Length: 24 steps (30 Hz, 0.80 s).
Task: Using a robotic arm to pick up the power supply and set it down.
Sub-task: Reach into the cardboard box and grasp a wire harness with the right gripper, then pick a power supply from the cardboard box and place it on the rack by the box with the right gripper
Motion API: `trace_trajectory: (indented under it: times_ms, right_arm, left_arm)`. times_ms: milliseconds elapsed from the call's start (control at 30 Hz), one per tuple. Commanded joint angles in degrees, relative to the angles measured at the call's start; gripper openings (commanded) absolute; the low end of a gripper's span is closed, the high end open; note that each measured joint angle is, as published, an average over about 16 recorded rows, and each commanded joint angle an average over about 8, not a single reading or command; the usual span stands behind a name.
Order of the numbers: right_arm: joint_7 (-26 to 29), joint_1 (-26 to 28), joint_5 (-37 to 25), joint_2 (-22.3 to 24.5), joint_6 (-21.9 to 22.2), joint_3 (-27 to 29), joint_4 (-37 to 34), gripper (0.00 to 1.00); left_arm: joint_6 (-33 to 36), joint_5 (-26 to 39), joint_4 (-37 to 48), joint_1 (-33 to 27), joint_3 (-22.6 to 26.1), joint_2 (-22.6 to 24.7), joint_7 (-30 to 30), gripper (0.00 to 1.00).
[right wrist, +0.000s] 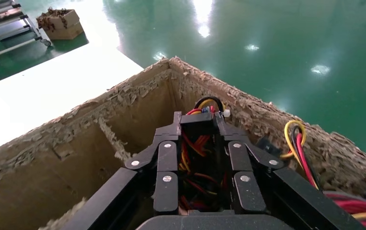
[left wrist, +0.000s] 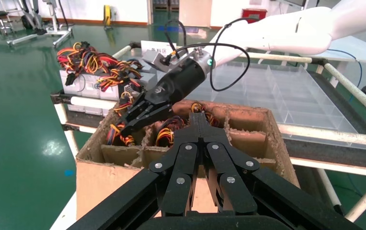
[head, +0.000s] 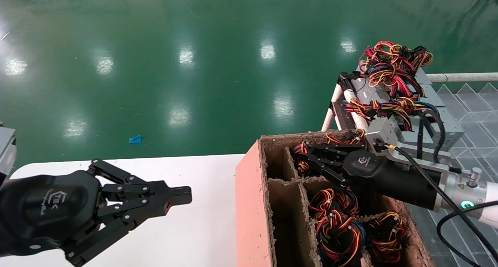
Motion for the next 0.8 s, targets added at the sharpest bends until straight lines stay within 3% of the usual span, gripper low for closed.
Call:
trace_trajectory:
  times_ms: [33,400,800]
  right_arm:
    - [-0.5,0.2,0.0,-0.7,0.1,0.0,-1.0,0.00]
    - [-1.9,1.8,1.1,0.2,-1.9,0.8,-0.4,0.00]
    - [3.1,2.9,4.4,7.5,-2.1,4.1,16.4,0.00]
  left_arm:
    - [0.0,0.0,0.0,0.0,0.0,0.0,0.0,0.00]
    - [0.0,0.0,0.0,0.0,0.0,0.0,0.0,0.00]
    - [0.0,0.0,0.0,0.0,0.0,0.0,0.0,0.00]
